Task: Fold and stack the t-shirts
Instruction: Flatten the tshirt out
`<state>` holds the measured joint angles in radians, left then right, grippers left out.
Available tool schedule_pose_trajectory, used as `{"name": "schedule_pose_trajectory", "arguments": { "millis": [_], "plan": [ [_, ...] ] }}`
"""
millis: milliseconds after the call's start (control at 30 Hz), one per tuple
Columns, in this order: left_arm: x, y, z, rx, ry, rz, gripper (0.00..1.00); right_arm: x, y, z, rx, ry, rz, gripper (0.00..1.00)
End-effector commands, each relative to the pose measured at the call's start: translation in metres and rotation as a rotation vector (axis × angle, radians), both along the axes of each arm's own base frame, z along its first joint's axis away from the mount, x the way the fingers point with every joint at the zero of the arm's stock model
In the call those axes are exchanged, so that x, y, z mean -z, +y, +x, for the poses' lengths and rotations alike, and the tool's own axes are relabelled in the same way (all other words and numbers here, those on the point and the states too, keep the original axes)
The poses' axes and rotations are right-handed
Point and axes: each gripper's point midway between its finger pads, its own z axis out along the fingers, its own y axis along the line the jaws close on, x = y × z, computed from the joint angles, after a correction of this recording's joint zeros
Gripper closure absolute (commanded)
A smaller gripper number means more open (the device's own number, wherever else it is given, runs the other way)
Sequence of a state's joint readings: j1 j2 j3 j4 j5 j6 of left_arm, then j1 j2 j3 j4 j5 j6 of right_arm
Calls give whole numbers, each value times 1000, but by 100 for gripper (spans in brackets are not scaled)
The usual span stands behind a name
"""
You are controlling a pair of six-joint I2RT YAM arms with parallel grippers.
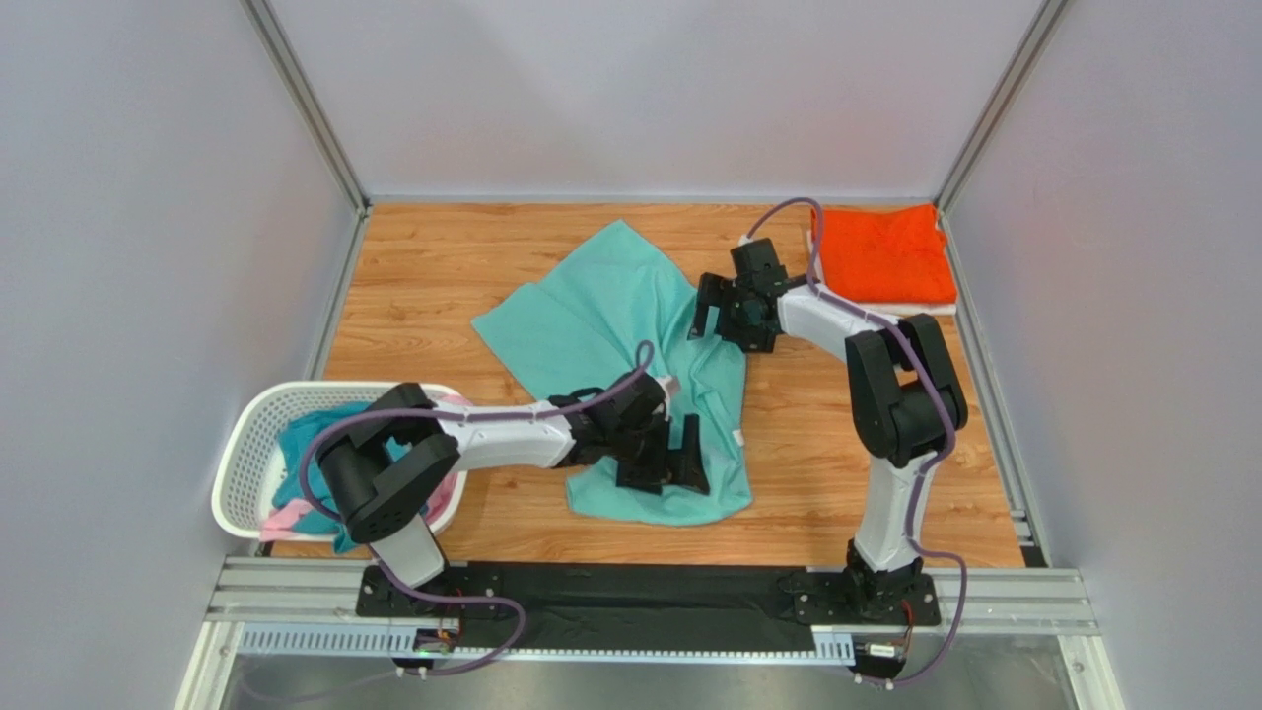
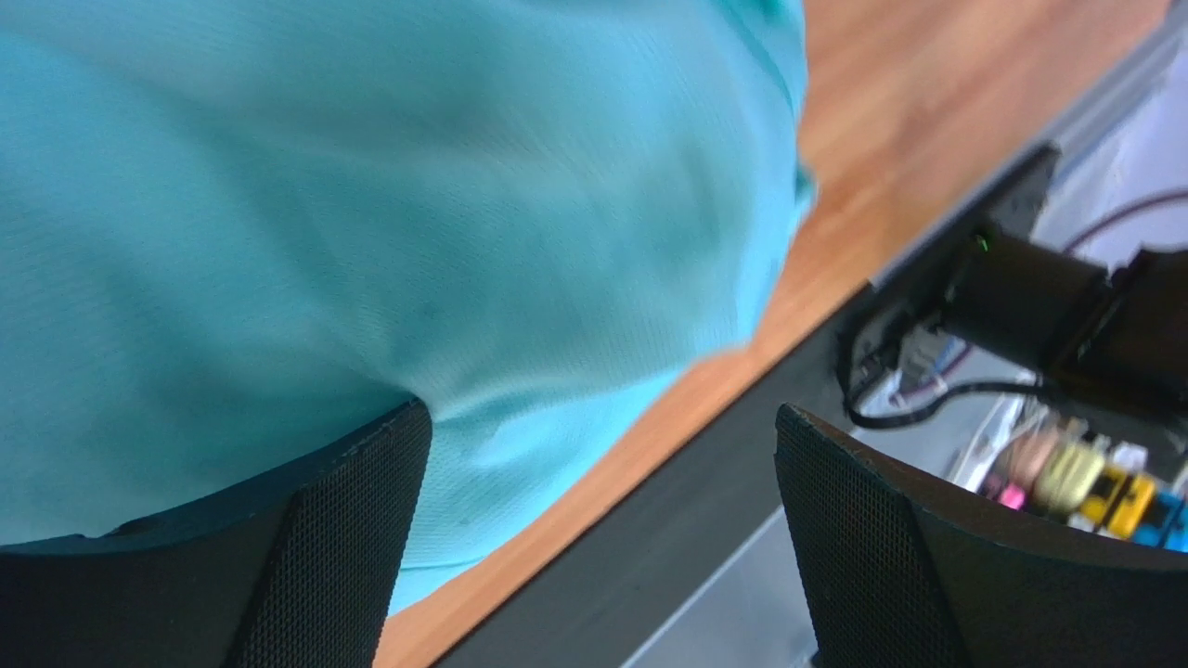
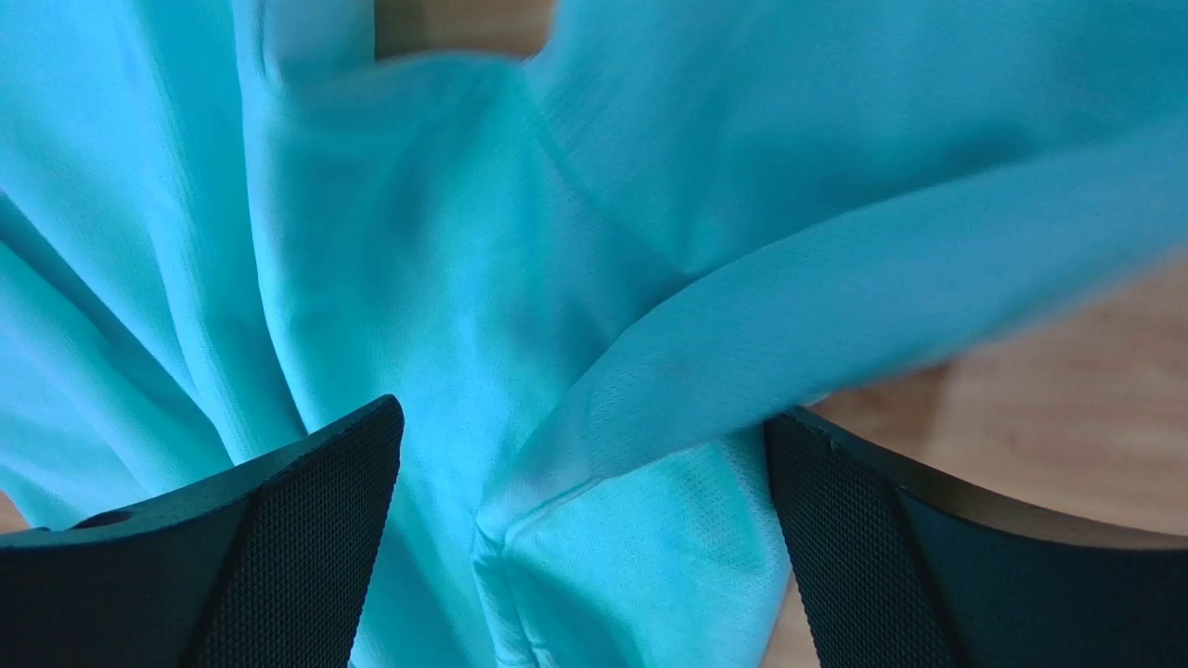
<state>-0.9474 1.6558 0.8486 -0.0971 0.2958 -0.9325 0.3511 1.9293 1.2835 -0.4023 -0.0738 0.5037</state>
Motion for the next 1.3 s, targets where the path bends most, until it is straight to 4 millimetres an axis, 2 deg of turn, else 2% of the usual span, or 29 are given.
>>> {"name": "schedule_pose_trajectory", "arguments": {
  "millis": [0, 67, 100, 133, 200, 233, 300, 333, 367, 400, 433, 467, 500, 533, 567, 600, 633, 667, 700, 733, 767, 867, 900, 967, 1000, 1100, 1133, 1267],
  "plan": [
    [-31, -58, -23, 91, 16, -168, 0, 1, 2, 24, -156, -30, 16, 0],
    [-49, -78, -25, 142, -13, -178, 0, -22, -1, 42, -176, -87, -5, 0],
    [-54, -80, -23, 151, -25, -173, 0, -30, -10, 47, -168, -102, -13, 0],
    [-58, -81, -20, 155, -51, -167, 0, -48, -16, 50, -174, -134, -20, 0],
    [-70, -74, -13, 136, -97, -136, 0, -64, -33, 51, -143, -154, -34, 0],
    [-71, -67, -5, 98, -138, -99, 0, -82, -41, 47, -129, -178, -44, 0],
    [-82, -44, -2, 78, -195, -35, 0, -86, -57, 35, -96, -169, -91, 0],
    [-77, -25, 4, 39, -226, 48, 0, -102, -63, 28, -72, -191, -103, 0],
    [-87, -10, 5, 16, -262, 61, 0, -95, -65, 13, -68, -157, -102, 0],
    [-88, 2, 4, 1, -274, 93, 0, -96, -64, 3, -69, -147, -88, 0],
    [-88, 21, 16, -65, -330, 158, 0, -112, -62, -8, -58, -179, -63, 0],
    [-90, 48, 16, -115, -332, 211, 0, -109, -59, -20, -44, -163, -41, 0],
    [-90, 65, 20, -162, -338, 246, 0, -95, -51, -43, -67, -126, -41, 0],
    [-86, 93, 31, -238, -340, 314, 0, -106, -47, -57, -75, -163, -28, 0],
    [-86, 115, 32, -291, -336, 321, 0, -106, -31, -82, -109, -166, -15, 0],
    [-84, 129, 36, -327, -329, 332, 0, -106, -20, -88, -126, -166, -17, 0],
    [-82, 142, 38, -358, -317, 329, 0, -101, -18, -111, -144, -158, -21, 0],
    [-81, 165, 45, -432, -308, 324, 0, -99, -12, -123, -143, -157, -32, 0],
    [-80, 174, 47, -446, -304, 318, 0, -94, 3, -145, -164, -144, -35, 0],
    [-81, 183, 49, -472, -305, 317, 0, -87, 6, -164, -176, -129, -30, 0],
    [-84, 197, 52, -519, -309, 311, 0, -82, 21, -184, -227, -124, -32, 0],
    [-90, 210, 57, -553, -337, 309, 0, -68, 48, -223, -282, -94, 13, 0],
    [-91, 211, 58, -556, -339, 306, 0, -65, 67, -244, -352, -86, 29, 0],
    [-91, 212, 59, -558, -336, 304, 0, -57, 89, -259, -397, -71, 39, 0],
    [-91, 211, 58, -550, -330, 301, 0, -46, 101, -270, -439, -49, 19, 0],
    [-89, 209, 58, -541, -319, 302, 0, -35, 119, -273, -455, -10, 22, 0],
    [-88, 209, 57, -538, -315, 302, 0, -21, 119, -272, -465, 8, -19, 0],
    [-82, 210, 54, -535, -301, 310, 0, -5, 120, -262, -451, 31, -68, 0]
  ]
}}
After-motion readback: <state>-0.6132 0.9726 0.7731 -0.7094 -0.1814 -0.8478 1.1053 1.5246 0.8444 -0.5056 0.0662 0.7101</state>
